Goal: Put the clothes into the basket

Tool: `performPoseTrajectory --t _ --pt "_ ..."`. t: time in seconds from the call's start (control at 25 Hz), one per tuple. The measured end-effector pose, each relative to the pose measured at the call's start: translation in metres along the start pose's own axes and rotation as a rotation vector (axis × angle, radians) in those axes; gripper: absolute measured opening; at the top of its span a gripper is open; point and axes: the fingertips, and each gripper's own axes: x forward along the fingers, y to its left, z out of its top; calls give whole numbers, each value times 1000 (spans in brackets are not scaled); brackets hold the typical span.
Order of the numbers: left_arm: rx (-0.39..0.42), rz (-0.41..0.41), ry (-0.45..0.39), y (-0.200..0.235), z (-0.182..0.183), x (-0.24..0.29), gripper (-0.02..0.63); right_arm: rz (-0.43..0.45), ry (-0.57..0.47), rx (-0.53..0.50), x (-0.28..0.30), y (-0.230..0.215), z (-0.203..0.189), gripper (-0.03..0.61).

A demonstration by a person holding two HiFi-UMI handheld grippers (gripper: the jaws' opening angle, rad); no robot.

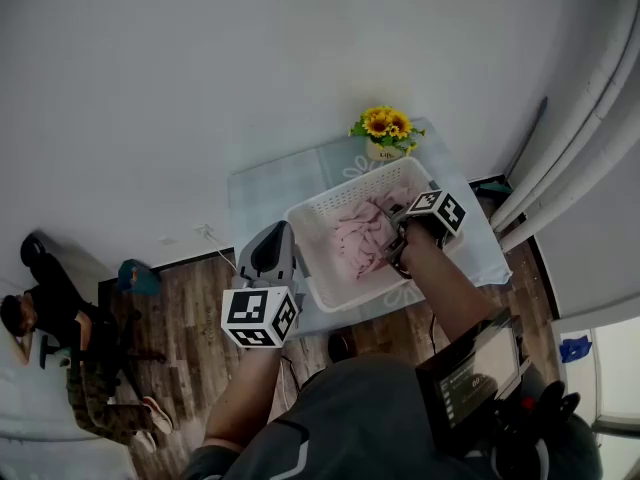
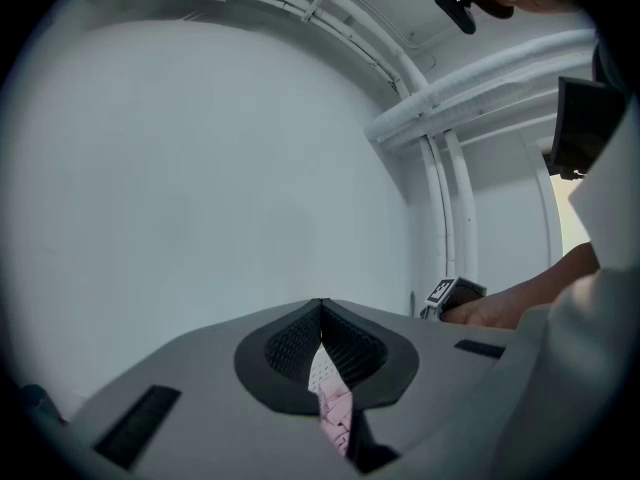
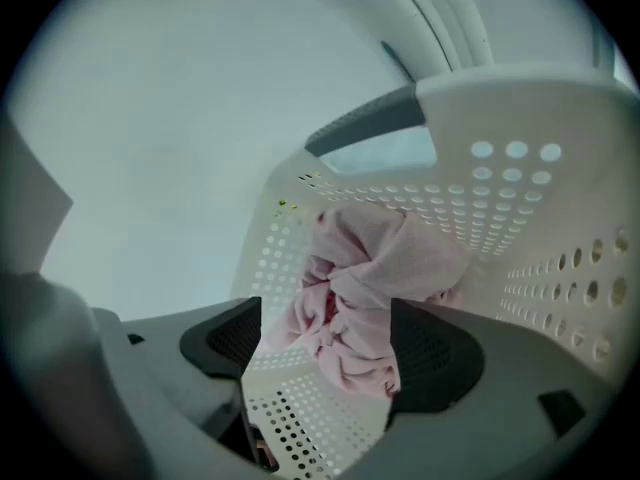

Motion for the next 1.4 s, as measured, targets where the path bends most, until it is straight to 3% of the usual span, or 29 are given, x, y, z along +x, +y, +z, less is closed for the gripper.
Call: performPoseTrajectory --t 0.32,0.6,0.8,0.96,1.2,1.4 --pt "2 58 -28 -29 15 -26 9 271 -26 -178 -63 58 8 388" --pt "-6 106 -51 -64 21 -54 9 400 -99 -375 -127 71 17 387" --pt "-1 137 -47 -86 21 -74 9 554 -104 -551 -169 86 9 385" --pt "-1 151 -46 -95 24 -86 9 614 -140 -698 -200 94 0 377" --pt "11 134 -65 -99 30 -103 9 648 -250 -946 -242 106 -20 234" --pt "26 115 -84 -93 36 -126 9 607 -334 -1085 -263 106 -47 91"
